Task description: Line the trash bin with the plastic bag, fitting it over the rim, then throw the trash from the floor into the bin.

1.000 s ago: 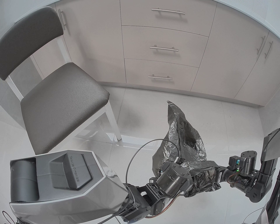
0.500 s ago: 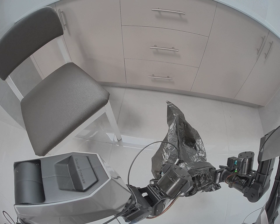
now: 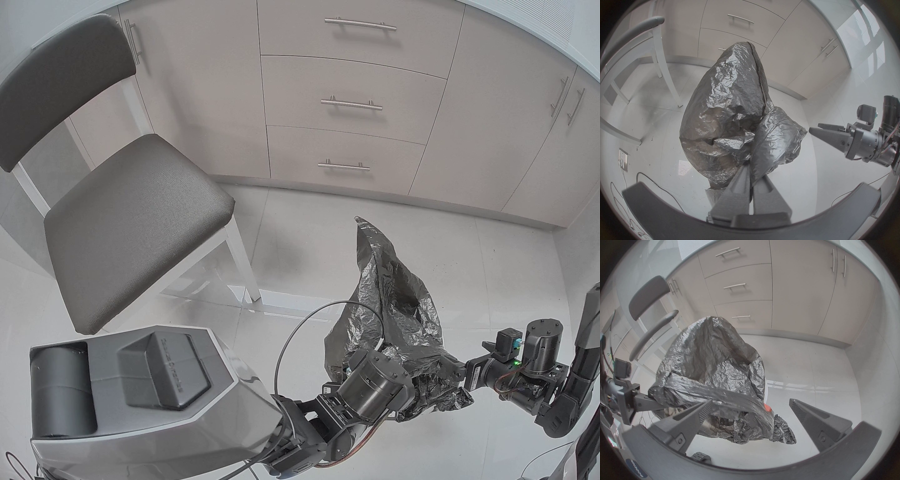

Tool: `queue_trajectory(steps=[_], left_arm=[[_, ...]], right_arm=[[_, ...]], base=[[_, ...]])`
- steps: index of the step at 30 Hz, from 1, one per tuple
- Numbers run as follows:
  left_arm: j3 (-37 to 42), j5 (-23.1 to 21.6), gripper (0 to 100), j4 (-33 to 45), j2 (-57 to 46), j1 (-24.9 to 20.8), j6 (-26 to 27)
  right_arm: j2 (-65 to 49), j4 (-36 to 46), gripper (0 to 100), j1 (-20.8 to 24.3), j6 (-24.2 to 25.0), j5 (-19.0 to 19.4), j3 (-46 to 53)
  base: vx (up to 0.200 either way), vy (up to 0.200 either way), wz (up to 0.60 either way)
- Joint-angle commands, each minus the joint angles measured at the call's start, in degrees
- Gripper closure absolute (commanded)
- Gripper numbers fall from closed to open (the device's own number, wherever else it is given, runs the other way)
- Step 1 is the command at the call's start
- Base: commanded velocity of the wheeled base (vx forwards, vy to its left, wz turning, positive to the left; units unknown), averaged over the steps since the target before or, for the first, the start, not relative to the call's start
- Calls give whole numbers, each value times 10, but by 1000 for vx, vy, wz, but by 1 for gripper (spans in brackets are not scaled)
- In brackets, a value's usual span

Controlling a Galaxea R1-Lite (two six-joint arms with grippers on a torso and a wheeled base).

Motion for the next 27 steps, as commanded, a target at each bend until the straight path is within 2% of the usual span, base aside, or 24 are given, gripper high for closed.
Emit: queue_trajectory(steps=[1, 2, 3, 4, 5, 6, 7, 8, 9, 12, 17, 21, 27], left_arm=[[-1, 0, 100, 0, 1, 0, 0], [-2, 0, 100, 0, 1, 0, 0], [-4, 0, 100, 0, 3, 0, 0], [-4, 0, 100, 0, 3, 0, 0], [-5, 0, 100, 0, 3, 0, 0], [-5, 0, 100, 0, 2, 0, 0], [-5, 0, 100, 0, 3, 0, 0], [-5, 0, 100, 0, 3, 0, 0], [-5, 0, 100, 0, 3, 0, 0], [-4, 0, 100, 0, 3, 0, 0], [-5, 0, 100, 0, 2, 0, 0], [-6, 0, 100, 0, 2, 0, 0], [-6, 0, 100, 0, 2, 0, 0]], right_arm=[[-91, 45, 0, 14, 0, -2, -28], [-95, 50, 0, 15, -1, -2, -34], [-121, 106, 0, 16, -1, -5, -81], [-121, 106, 0, 16, -1, -5, -81], [-153, 211, 0, 18, -1, -16, -152], [-154, 221, 0, 18, -1, -19, -158], [-180, 342, 0, 20, 4, -24, -238], [-180, 342, 0, 20, 4, -24, -238], [-191, 459, 0, 29, 9, -23, -336], [-176, 558, 0, 37, 23, -25, -466], [-105, 636, 0, 51, 31, -42, -634], [-57, 637, 0, 69, 32, -73, -711], [1, 637, 0, 97, 57, -84, -790]], base=[[0, 0, 0], [0, 0, 0], [0, 0, 0], [0, 0, 0], [0, 0, 0], [0, 0, 0], [0, 0, 0], [0, 0, 0], [0, 0, 0], [0, 0, 0], [0, 0, 0], [0, 0, 0], [0, 0, 0]])
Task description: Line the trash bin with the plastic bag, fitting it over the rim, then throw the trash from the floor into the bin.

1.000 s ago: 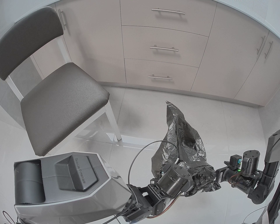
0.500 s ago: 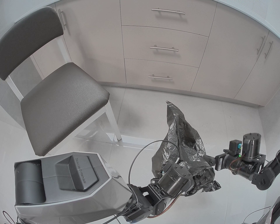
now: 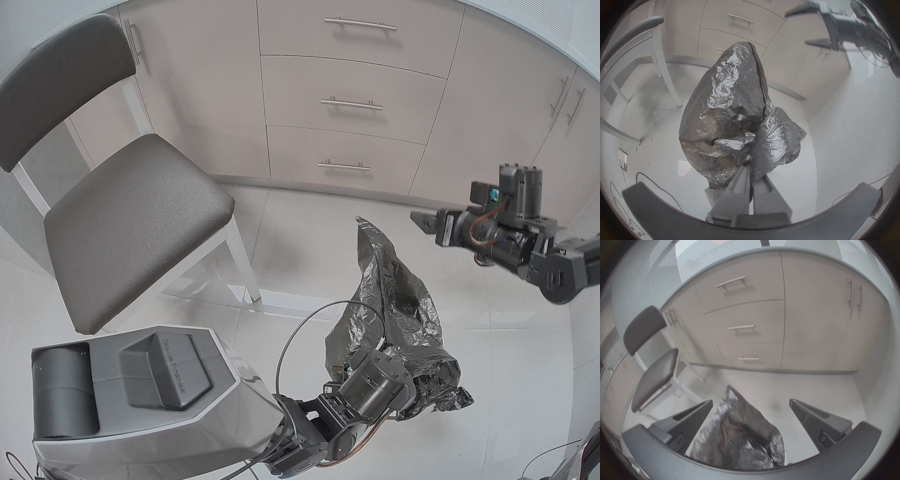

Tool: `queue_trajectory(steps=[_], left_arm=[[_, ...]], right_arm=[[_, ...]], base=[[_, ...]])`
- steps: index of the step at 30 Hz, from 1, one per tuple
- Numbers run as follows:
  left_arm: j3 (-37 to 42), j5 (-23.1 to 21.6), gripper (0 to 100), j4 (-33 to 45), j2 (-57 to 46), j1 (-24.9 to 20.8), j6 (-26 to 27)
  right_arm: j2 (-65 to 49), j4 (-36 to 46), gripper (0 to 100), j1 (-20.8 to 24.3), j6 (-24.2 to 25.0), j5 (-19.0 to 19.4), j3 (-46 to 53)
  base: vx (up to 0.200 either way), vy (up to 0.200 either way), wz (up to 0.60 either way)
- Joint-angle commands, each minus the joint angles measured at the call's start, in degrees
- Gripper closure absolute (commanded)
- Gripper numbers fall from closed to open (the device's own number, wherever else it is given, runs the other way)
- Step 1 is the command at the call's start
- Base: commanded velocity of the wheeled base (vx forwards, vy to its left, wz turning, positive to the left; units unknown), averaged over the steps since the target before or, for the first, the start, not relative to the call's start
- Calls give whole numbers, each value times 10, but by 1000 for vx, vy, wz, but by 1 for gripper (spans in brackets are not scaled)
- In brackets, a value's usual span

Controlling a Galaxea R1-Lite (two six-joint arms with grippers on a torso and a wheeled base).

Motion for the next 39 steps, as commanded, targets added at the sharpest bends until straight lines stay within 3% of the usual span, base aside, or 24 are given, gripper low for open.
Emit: queue_trajectory(steps=[1, 12, 20, 39], left_arm=[[-1, 0, 100, 0, 0, 0, 0], [-1, 1, 100, 0, -2, 0, -1], [-1, 0, 100, 0, 0, 0, 0], [-2, 1, 100, 0, -1, 2, -4]], right_arm=[[116, 86, 0, 50, 27, -41, -221], [221, 83, 0, 63, 29, -50, -251], [257, 84, 0, 48, 28, -51, -277], [230, 78, 0, 48, 56, -48, -174]], base=[[0, 0, 0], [0, 0, 0], [0, 0, 0], [0, 0, 0]])
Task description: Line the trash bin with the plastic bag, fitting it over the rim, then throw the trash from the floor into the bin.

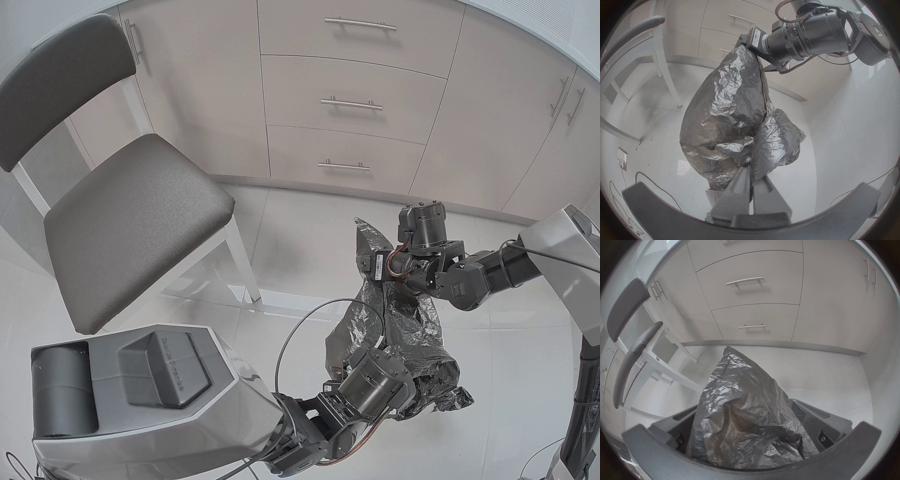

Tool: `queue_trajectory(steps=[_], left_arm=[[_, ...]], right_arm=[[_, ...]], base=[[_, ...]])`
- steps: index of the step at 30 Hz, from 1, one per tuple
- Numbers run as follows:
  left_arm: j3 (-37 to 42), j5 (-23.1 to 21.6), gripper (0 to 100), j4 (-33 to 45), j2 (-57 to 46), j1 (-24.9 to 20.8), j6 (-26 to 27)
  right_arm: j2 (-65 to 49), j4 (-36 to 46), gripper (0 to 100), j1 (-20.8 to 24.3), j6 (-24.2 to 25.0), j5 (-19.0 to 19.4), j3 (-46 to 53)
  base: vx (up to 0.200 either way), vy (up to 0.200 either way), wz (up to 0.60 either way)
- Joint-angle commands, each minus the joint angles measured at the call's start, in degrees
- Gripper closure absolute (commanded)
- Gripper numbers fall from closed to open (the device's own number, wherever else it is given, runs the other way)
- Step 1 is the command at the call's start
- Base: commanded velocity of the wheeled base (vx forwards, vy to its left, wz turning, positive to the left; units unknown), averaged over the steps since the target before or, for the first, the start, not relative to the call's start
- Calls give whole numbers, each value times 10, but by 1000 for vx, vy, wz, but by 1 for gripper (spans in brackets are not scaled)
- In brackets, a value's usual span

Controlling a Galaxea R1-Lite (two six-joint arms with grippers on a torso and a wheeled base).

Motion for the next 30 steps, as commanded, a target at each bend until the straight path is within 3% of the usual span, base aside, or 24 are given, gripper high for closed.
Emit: queue_trajectory(steps=[1, 30], left_arm=[[0, 0, 100, 0, 0, 0, 0], [0, 1, 100, 0, 0, 0, -4]], right_arm=[[-5, -3, 0, -1, 0, 0, 6], [53, 3, 0, -22, -6, 5, -93]], base=[[0, 0, 0], [0, 0, 0]])
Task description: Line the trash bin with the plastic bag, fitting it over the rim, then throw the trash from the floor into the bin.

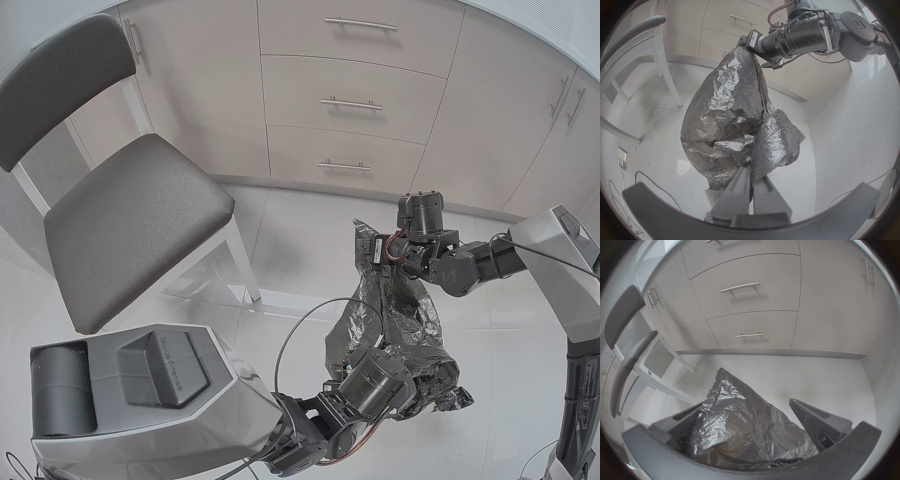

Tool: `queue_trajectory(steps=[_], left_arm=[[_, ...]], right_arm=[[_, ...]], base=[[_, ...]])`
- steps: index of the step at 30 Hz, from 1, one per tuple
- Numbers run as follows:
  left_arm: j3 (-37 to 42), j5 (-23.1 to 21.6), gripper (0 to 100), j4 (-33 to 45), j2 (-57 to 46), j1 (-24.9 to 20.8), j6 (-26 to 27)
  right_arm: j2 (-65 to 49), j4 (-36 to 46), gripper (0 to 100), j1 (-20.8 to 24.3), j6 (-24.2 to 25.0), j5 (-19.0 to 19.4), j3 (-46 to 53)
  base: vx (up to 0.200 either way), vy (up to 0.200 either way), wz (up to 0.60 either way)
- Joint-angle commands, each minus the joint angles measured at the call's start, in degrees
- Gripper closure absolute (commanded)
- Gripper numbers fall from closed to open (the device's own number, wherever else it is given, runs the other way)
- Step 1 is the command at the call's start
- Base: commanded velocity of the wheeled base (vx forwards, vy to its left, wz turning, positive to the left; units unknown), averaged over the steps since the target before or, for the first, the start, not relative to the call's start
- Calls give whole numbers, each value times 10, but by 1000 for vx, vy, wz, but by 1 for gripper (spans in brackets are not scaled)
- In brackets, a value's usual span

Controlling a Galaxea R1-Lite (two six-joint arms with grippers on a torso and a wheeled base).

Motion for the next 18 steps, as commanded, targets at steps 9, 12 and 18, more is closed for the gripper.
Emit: queue_trajectory(steps=[9, 12, 18], left_arm=[[0, 0, 100, 0, 2, 0, 0], [0, 0, 100, 0, 2, 0, 0], [0, 0, 100, 0, 2, 0, 0]], right_arm=[[12, 3, 100, 6, 3, 0, -3], [12, 3, 100, 6, 3, 0, -4], [11, 4, 100, 5, 4, 0, -1]], base=[[0, 0, 0], [0, 0, 0], [0, 0, 0]])
